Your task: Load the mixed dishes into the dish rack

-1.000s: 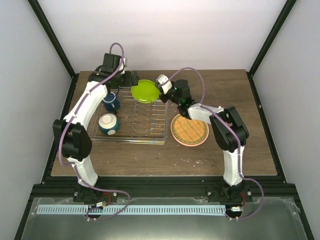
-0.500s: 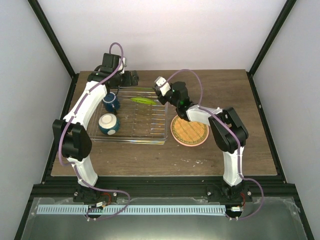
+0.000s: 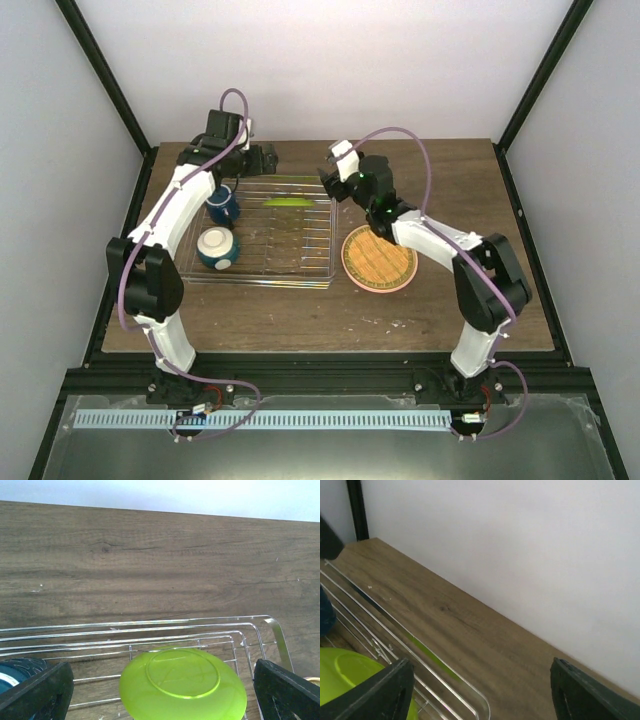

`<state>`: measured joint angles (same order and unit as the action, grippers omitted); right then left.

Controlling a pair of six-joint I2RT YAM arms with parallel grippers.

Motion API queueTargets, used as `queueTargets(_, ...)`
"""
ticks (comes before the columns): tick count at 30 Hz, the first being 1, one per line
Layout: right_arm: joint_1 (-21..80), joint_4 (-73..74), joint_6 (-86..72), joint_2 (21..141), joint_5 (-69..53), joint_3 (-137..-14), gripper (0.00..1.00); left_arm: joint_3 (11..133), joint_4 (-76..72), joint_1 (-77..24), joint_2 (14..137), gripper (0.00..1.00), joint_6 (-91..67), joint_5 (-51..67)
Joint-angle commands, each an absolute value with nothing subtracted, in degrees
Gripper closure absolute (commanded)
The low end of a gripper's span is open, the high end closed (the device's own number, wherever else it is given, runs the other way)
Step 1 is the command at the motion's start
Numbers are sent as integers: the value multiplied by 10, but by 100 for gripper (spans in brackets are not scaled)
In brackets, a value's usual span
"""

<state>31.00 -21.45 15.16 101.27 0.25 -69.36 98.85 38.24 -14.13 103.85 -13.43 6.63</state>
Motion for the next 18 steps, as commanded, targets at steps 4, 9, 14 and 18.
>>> queueTargets(4,247,-21,16,952,-24,-692,22,972,346,-138,1031,0,-141,75)
queueTargets(9,205,101,-22,924,-51,-694,23,973,345,-149,1037,0,-133,64)
queueTargets(14,194,255,-44,935,-71,-736,21,984,357,-171,1050,0,-129,46)
queueTargets(18,192,337,-89,942,-98,-753,17,993,365,-181,1057,0,-133,36)
